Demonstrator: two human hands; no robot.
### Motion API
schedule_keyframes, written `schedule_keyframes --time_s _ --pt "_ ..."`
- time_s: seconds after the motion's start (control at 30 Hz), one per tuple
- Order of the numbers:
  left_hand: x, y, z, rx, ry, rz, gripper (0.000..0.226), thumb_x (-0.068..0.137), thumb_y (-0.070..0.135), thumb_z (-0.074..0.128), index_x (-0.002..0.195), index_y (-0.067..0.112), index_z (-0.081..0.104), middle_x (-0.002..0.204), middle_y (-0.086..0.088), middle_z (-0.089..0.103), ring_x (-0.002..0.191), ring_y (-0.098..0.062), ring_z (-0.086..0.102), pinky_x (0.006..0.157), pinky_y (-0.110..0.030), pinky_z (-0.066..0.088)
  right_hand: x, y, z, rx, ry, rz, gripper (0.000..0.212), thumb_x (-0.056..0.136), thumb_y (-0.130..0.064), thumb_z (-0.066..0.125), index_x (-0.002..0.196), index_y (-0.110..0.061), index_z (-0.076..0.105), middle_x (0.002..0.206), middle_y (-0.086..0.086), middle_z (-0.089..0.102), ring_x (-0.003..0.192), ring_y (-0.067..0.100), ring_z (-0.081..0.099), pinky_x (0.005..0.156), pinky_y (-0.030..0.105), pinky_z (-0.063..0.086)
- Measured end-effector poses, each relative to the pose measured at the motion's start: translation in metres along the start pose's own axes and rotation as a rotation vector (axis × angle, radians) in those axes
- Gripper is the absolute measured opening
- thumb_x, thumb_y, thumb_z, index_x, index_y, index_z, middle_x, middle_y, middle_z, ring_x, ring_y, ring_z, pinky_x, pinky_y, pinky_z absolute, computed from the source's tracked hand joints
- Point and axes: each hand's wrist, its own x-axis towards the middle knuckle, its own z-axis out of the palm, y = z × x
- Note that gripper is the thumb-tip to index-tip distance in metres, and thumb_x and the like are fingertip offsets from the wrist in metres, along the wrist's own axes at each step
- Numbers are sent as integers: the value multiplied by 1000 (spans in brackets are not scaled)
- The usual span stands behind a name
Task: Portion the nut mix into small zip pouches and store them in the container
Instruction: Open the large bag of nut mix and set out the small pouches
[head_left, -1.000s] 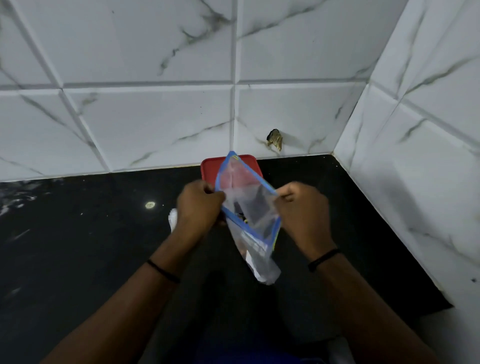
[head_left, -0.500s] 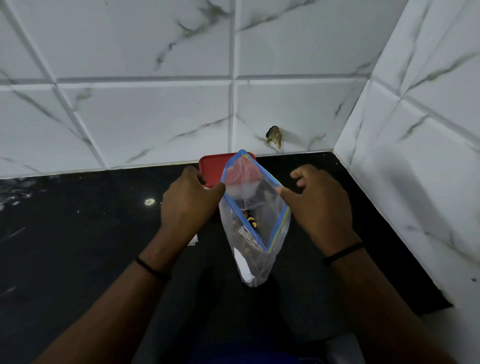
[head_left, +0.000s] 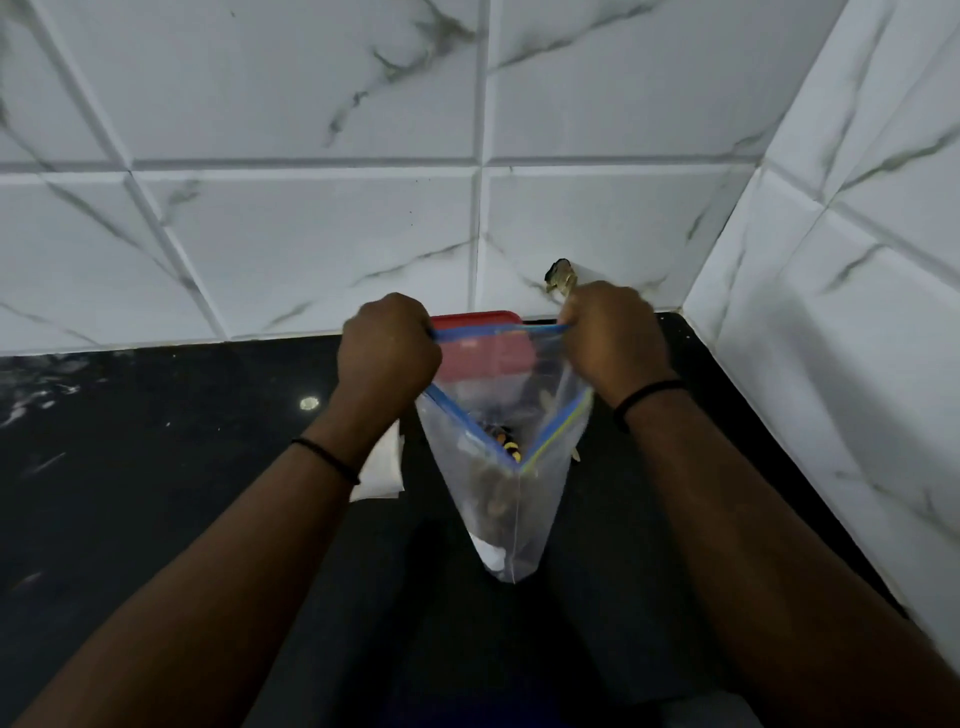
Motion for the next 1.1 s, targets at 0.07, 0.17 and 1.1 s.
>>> schedule_keyframes --time_s 0.07,0.17,1.1 --pt "2 -6 -8 -9 -6 20 23 85 7 62 97 16 79 95 -5 75 89 -26 68 70 -25 42 0 13 -8 63 -1 39 23 82 -4 60 93 -15 77 95 11 74 91 31 67 76 28 48" --pt "3 2 -5 27 0 54 23 86 7 59 100 15 76 95 -6 73 83 -23 65 68 -28 43 -5 10 -7 37 7 28 25 84 -4 58 97 -16 75 100 12 72 95 33 65 76 31 46" --pt "-20 -14 49 -1713 -158 -905 26 104 3 40 87 6 60 72 -7 63 58 -15 64 48 -29 58 -60 -6 22 1914 -97 1097 29 103 3 36 87 0 60 72 12 65 46 13 66 46 27 58"
